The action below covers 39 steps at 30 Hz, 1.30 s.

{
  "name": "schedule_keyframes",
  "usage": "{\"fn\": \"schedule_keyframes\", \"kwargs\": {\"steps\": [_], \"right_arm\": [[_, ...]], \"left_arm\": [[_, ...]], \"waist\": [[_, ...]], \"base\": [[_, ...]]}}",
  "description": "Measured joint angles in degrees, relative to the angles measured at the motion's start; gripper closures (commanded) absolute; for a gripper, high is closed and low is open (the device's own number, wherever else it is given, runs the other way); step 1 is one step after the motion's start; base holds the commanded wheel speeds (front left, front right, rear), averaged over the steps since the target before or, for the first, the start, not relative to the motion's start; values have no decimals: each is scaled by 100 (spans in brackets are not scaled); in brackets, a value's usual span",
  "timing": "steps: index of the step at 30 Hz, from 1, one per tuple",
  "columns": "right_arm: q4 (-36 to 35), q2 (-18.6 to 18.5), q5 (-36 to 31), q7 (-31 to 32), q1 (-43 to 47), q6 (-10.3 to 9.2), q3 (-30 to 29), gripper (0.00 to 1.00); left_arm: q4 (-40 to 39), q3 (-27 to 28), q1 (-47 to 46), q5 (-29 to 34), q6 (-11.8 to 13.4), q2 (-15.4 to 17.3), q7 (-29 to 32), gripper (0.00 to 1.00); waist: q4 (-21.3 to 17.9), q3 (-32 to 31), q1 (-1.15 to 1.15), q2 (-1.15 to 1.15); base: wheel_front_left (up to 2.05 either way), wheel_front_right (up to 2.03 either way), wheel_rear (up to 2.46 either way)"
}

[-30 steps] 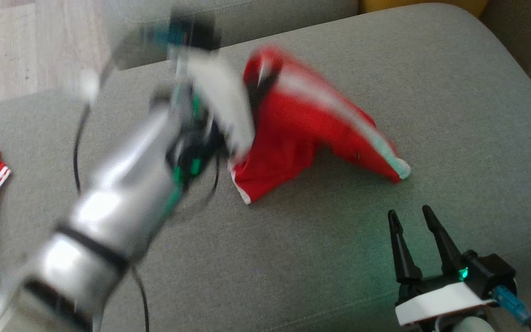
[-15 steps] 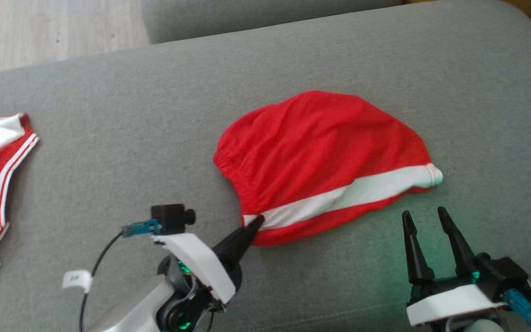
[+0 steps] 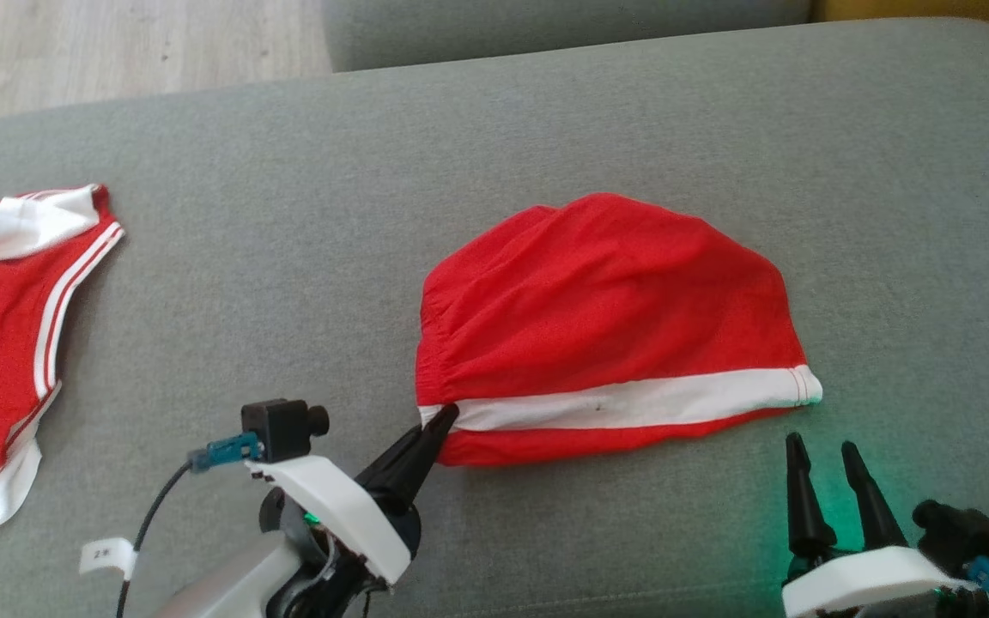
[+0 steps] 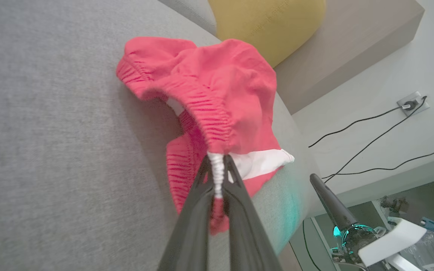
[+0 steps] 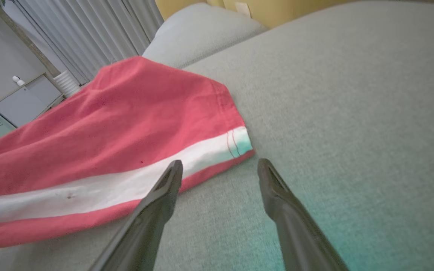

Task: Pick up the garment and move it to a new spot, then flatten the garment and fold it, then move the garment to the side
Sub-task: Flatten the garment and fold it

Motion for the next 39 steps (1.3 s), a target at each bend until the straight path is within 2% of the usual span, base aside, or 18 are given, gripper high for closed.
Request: {"fn": "schedule_keyframes", "kwargs": {"steps": [4, 9, 19, 20, 22, 23, 24, 31, 36, 39], "right_arm": [[459, -285, 425, 0, -297, 0, 193, 0], [769, -626, 630, 0, -850, 1, 621, 0], [1268, -767, 753, 0, -953, 1, 904, 0], [1266, -773, 775, 0, -957, 1, 925, 12], [1260, -776, 775, 0, -969, 0, 937, 56], [1227, -791, 770, 0, -975, 1, 959, 86], [1190, -806, 770, 0, -981, 0, 960, 100], [954, -889, 761, 0, -1012, 1, 994, 100], [-190, -954, 783, 0, -1018, 1, 444, 100], [-1073, -1241, 847, 0, -1230, 0, 219, 100]], "left_arm": [[60, -110, -64, -59, 0, 113, -1, 100], [81, -231, -288, -112, 0, 159, -2, 100], [118, -428, -430, -212, 0, 172, -96, 100], [122, -436, -439, -213, 0, 172, -96, 100], [125, -445, -453, -218, 0, 175, -97, 100], [129, -454, -471, -219, 0, 175, -101, 100], [130, -459, -487, -219, 0, 175, -102, 100], [120, -499, -493, -297, 0, 175, -144, 100], [-554, -81, -635, -788, 0, 198, -145, 100], [-1113, 364, -1445, -1306, 0, 378, 25, 100]], "waist": [[90, 59, 0, 0], [184, 133, 0, 0], [342, 178, 0, 0], [347, 173, 0, 0], [349, 170, 0, 0], [349, 167, 0, 0], [349, 164, 0, 0], [340, 105, 0, 0], [308, 110, 0, 0], [242, 169, 0, 0]], "base": [[0, 0, 0], [0, 0, 0], [0, 0, 0], [0, 0, 0], [0, 0, 0], [0, 0, 0], [0, 0, 0], [0, 0, 0], [0, 0, 0], [0, 0, 0]]}}
